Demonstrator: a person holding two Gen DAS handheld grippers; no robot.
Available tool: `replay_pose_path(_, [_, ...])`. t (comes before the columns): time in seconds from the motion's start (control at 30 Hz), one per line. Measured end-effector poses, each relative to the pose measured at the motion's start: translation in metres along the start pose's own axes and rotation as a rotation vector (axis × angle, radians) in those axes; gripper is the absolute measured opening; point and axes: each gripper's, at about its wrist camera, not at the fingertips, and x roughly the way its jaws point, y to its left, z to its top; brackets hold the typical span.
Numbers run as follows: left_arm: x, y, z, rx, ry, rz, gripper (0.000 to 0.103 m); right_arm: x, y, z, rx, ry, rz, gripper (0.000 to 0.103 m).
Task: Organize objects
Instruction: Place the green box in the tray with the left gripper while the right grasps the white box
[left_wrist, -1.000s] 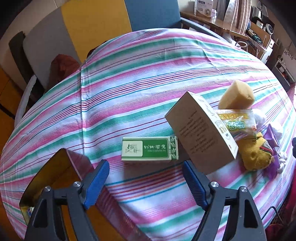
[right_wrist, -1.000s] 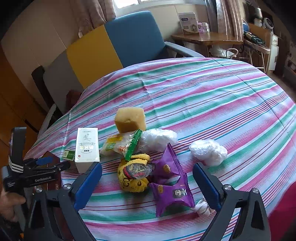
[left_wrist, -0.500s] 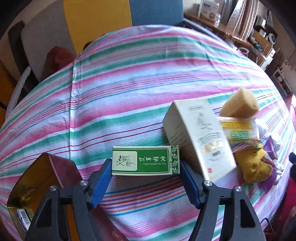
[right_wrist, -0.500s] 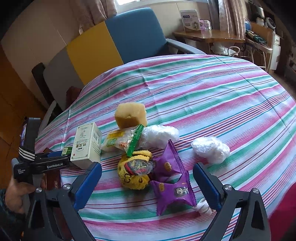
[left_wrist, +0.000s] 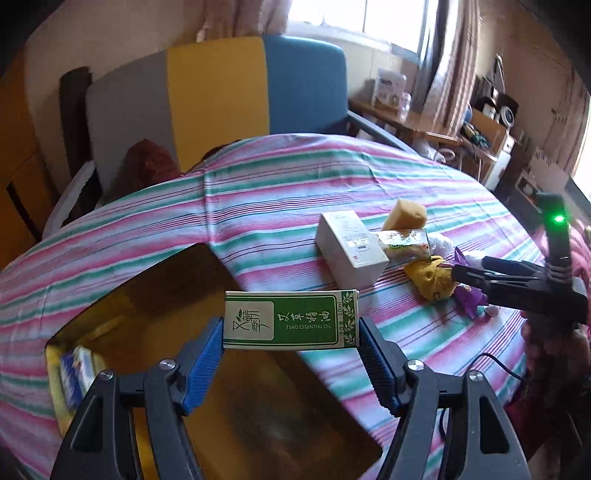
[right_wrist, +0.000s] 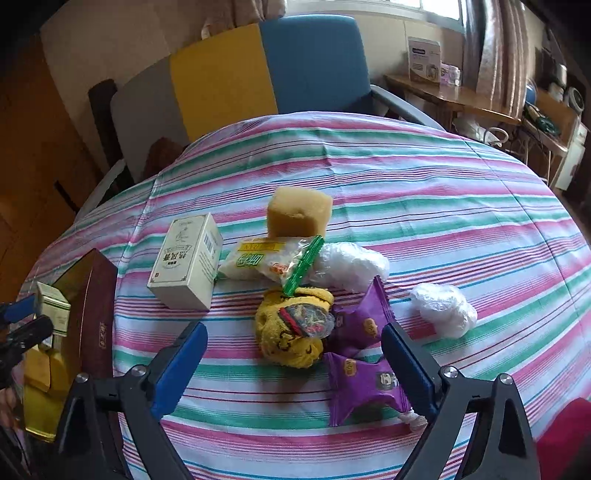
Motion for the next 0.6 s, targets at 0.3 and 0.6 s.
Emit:
replay_pose_path(0.3, [-0.05,0.08,-0.057,-0.186,-0.012,0.049,0.072,0.04,0.071,0.041,-0.084,0.049,0.056,0.084])
replay_pose_path(0.6, [-0.096,0.137,-0.126,-0.298,0.002,0.134,0.072,0.118,0.104,0.067,-0.135,0.202,-0.047,0.07])
